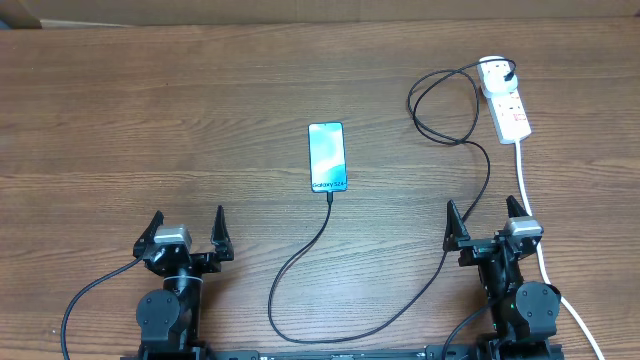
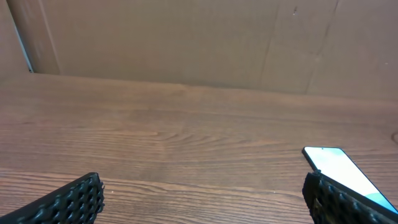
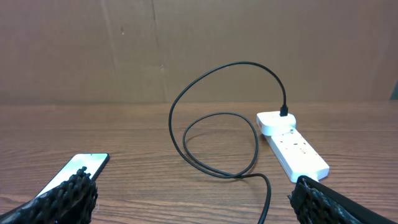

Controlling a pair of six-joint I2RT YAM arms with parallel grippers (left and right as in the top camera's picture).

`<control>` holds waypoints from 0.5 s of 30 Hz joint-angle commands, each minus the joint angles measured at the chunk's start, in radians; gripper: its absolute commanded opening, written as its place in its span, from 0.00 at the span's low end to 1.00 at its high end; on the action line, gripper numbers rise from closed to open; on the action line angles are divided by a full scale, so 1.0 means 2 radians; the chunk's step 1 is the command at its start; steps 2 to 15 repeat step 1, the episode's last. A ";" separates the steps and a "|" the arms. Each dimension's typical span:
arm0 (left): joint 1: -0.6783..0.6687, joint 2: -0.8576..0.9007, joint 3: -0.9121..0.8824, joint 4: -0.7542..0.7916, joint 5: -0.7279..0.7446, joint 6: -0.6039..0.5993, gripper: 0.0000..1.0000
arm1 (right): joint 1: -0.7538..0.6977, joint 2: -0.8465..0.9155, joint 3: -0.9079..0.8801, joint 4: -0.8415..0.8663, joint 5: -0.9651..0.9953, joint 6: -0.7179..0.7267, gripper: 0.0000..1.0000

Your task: Plug charger to phone and switch on socket

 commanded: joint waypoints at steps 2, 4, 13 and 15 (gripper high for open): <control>0.004 -0.006 -0.002 0.001 0.003 0.013 1.00 | -0.002 -0.006 -0.005 0.003 0.005 0.003 1.00; 0.004 -0.006 -0.002 0.001 0.003 0.013 1.00 | -0.002 -0.006 -0.005 0.003 0.005 0.003 1.00; 0.004 -0.006 -0.002 0.001 0.003 0.013 1.00 | -0.002 -0.006 -0.005 0.003 0.005 0.003 1.00; 0.004 -0.006 -0.002 0.001 0.003 0.013 1.00 | -0.002 -0.006 -0.005 0.003 0.005 0.003 1.00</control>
